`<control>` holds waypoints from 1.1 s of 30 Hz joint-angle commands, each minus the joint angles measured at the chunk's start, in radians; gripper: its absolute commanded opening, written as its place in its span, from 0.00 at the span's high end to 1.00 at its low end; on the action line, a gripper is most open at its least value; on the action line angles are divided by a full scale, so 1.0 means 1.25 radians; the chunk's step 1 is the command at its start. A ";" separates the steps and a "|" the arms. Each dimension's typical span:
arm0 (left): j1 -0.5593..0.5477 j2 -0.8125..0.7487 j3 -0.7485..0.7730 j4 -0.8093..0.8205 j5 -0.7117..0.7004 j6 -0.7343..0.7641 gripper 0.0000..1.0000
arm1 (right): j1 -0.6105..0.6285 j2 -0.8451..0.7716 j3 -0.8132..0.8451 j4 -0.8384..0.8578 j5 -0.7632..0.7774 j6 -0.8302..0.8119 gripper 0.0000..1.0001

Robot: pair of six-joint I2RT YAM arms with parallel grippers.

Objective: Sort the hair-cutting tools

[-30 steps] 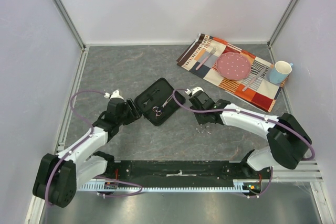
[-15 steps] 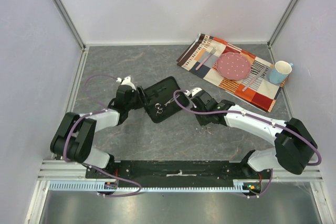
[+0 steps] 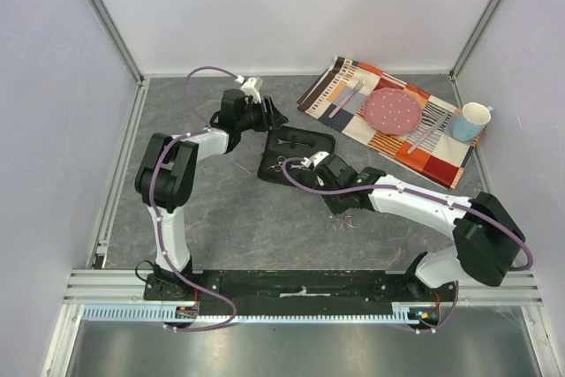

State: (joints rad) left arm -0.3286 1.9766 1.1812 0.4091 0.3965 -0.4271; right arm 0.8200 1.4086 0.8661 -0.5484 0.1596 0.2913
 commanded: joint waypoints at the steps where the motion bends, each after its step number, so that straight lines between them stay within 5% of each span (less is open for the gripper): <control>1: 0.002 0.051 0.099 -0.056 0.083 0.058 0.41 | 0.008 0.045 0.078 -0.010 0.038 -0.038 1.00; 8: 0.000 -0.120 0.068 -0.322 -0.211 0.014 0.41 | 0.007 0.094 0.175 -0.026 0.086 -0.073 1.00; 13: -0.013 -0.291 -0.122 -0.367 -0.297 -0.071 0.42 | 0.005 0.192 0.264 -0.069 0.071 -0.126 1.00; 24: -0.121 -0.509 -0.346 -0.369 -0.267 -0.181 0.43 | -0.013 0.291 0.372 -0.182 0.159 -0.228 1.00; 33: -0.130 -0.647 -0.441 -0.390 -0.272 -0.182 0.43 | -0.015 0.295 0.337 -0.185 0.111 -0.298 1.00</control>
State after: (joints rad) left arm -0.4923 1.2373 0.6556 -0.0788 0.0723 -0.6239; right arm 0.8009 1.7752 1.2911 -0.7650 0.3119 -0.0311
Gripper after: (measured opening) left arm 0.570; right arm 0.022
